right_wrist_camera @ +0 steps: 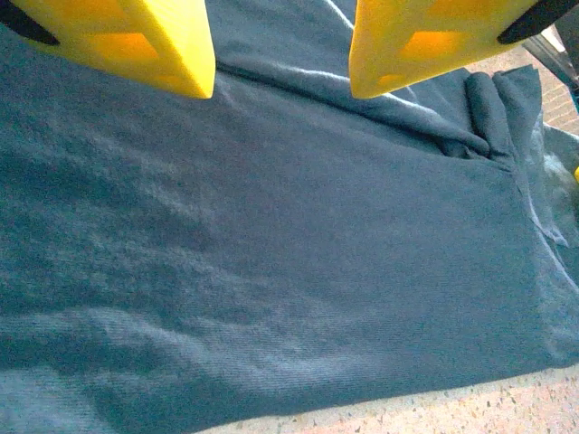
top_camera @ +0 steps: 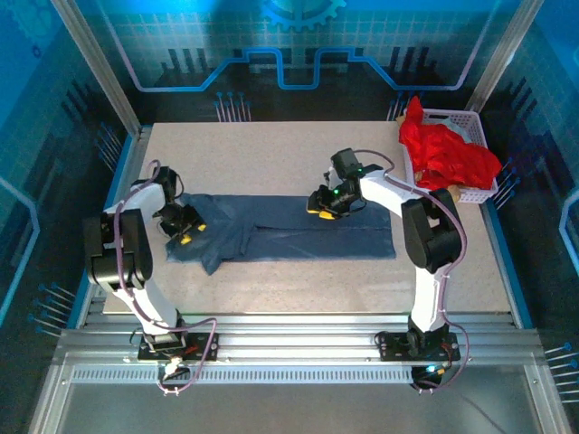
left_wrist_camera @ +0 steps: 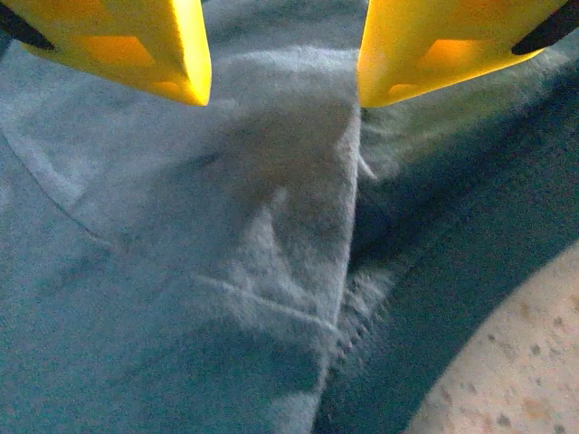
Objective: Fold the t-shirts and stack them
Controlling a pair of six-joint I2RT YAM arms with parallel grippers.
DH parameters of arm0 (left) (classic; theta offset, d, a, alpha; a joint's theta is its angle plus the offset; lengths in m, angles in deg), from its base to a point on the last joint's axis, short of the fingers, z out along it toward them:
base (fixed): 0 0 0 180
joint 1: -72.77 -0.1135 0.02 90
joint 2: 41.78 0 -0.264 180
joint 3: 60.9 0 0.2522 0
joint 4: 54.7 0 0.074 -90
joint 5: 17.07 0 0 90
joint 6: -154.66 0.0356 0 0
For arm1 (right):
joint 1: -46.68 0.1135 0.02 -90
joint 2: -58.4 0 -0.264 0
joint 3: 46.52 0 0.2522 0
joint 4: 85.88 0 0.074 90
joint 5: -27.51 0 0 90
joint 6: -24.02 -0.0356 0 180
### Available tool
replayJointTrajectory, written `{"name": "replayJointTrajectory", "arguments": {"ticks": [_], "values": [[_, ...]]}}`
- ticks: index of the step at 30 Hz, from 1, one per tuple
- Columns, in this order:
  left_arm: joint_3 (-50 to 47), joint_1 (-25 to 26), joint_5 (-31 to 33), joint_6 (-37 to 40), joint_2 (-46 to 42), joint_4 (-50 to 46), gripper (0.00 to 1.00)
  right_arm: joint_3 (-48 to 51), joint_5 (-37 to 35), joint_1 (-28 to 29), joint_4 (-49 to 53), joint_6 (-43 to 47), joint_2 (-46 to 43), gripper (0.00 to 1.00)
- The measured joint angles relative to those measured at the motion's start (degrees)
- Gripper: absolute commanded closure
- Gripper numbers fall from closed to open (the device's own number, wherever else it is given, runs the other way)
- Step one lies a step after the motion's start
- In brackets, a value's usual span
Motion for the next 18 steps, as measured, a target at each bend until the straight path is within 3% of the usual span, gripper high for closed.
{"name": "replayJointTrajectory", "arguments": {"ticks": [5, 14, 18], "values": [[-0.02, -0.02, 0.92, 1.18, 1.07, 1.4, 0.52, 0.0, 0.96, 0.02, -0.22, -1.88, 2.23, 0.55], [-0.42, -0.02, 0.9, 1.2, 2.47, 3.58, 0.64, -1.2, 0.63, 0.04, 2.49, -2.29, 4.94, 0.55], [-0.2, -0.02, 0.87, 1.16, 2.47, 3.52, 0.65, -1.77, 0.57, 0.04, 3.3, -2.27, 5.27, 0.56]]}}
